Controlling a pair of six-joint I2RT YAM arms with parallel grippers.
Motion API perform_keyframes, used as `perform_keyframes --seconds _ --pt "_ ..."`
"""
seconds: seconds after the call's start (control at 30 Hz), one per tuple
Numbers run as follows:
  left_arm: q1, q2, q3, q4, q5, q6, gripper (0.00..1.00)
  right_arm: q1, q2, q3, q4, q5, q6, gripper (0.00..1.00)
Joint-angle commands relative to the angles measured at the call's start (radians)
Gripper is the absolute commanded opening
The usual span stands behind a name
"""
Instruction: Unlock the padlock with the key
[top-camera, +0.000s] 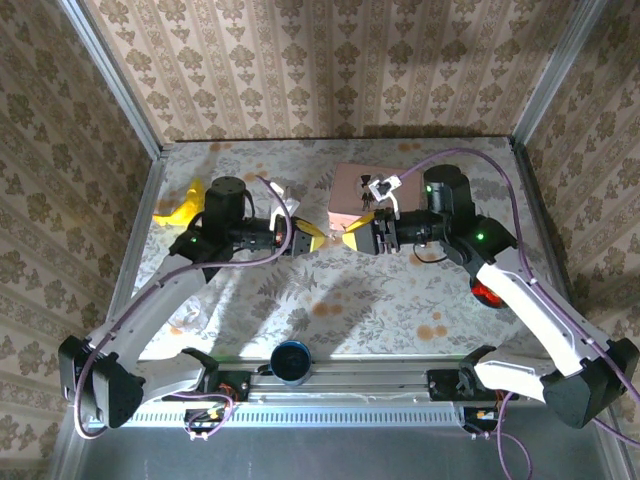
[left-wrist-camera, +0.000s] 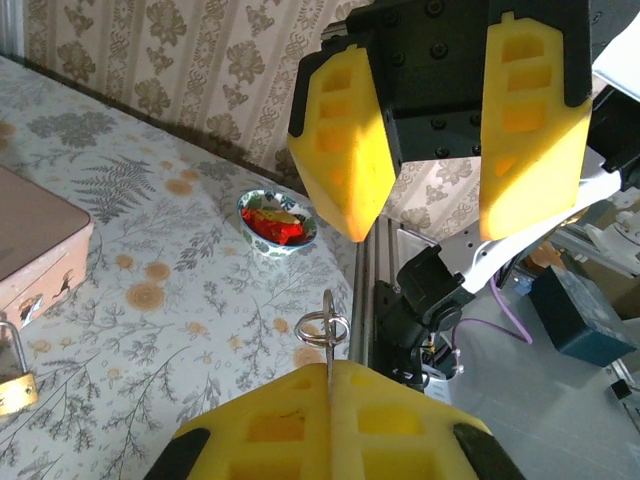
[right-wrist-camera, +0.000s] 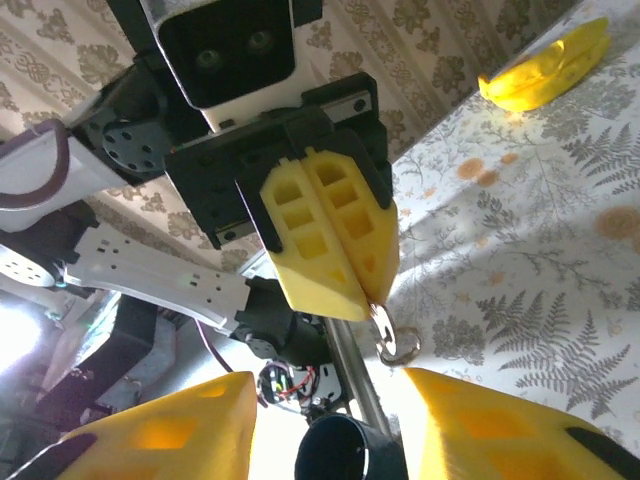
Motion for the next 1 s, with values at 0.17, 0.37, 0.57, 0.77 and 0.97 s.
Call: perform_keyframes --seconds 0.17,0.37,0.57,0.77,0.97 --pt "0.005 -0.005 0.001 0.026 0.058 -0.014 0.00 0.035 0.053 0.081 -0.090 -0.010 -0.106 0.37" --pt "0.004 -0.007 0.002 -0.010 0.051 0.003 0.00 0.047 0.092 0.119 -0.115 0.002 -0.131 0.42" --pt "0.004 -0.010 0.016 -0.045 0.048 0.012 0.00 0.064 0.120 0.154 -0.162 0.040 -0.184 0.44" --pt "-0.001 -0.004 0.069 -0.172 0.030 0.044 0.00 0.084 0.153 0.156 -0.150 0.021 -0.209 0.46" --pt "-0.013 -0.004 0.115 -0.269 0.014 0.077 0.00 0.094 0.181 0.154 -0.121 -0.024 -0.227 0.46"
